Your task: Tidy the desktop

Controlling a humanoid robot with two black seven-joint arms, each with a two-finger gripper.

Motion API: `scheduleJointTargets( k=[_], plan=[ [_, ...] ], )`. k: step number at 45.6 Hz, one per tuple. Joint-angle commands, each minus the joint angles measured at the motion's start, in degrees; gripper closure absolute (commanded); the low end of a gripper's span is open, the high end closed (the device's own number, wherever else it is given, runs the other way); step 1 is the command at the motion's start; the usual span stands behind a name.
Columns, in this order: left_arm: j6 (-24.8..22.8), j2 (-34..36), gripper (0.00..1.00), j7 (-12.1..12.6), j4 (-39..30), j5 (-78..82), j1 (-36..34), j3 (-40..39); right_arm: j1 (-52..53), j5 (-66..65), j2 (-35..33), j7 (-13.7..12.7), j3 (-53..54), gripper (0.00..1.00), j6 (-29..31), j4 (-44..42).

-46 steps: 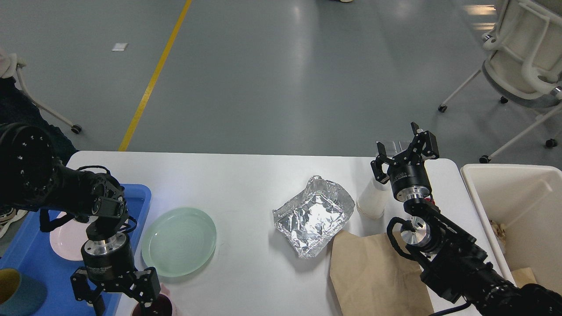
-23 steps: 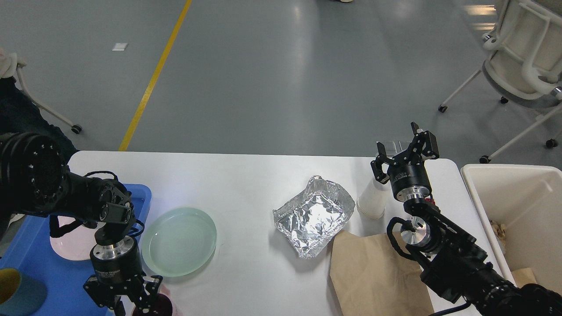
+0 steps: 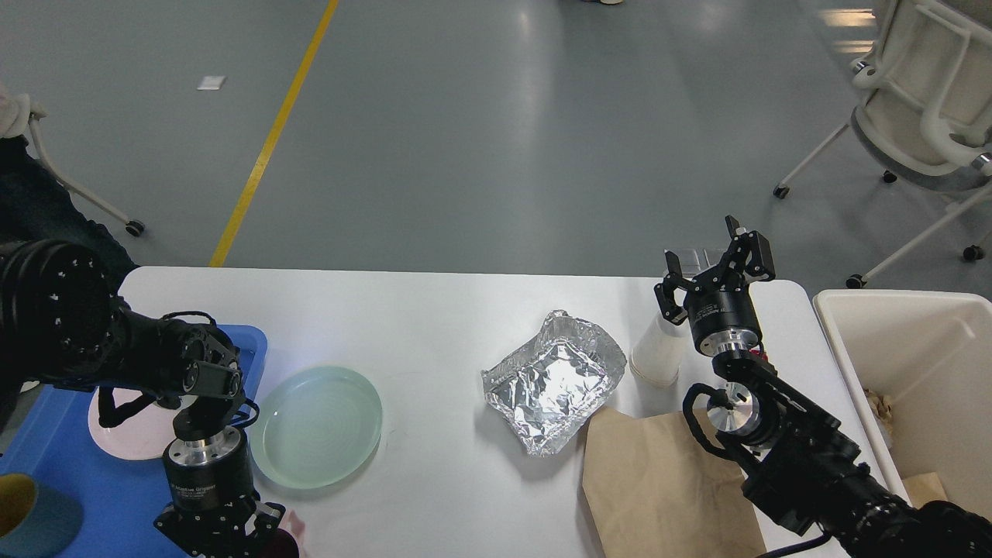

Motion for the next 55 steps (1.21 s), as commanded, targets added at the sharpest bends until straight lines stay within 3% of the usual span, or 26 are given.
scheduleJointTargets(
  k=[1, 14, 26, 36, 55],
  plan=[
    [-0.3, 0.1, 1.0, 0.0, -0.1, 0.0, -2.2, -0.3, 0.0, 0.0, 0.0, 0.0, 0.0, 0.0, 0.0, 0.0],
    [-0.3, 2.2, 1.0, -0.3, -0.4, -0.2, -10.1, -0.2, 0.0, 0.0, 0.0, 0.0, 0.0, 0.0, 0.0, 0.0],
    [-0.3, 11.6, 1.0, -0.4, -0.2, -0.1, -11.2, 0.9, 0.0, 0.0, 0.0, 0.0, 0.0, 0.0, 0.0, 0.0],
    [-0.3, 20.1, 1.0, -0.6, 0.5, -0.1, -10.3, 4.1, 0.0, 0.0, 0.0, 0.0, 0.0, 0.0, 0.0, 0.0],
    [-0.3, 24.1, 1.0, -0.9, 9.0, -0.1, -1.4, 3.8, 0.0, 0.0, 0.0, 0.0, 0.0, 0.0, 0.0, 0.0]
  ],
)
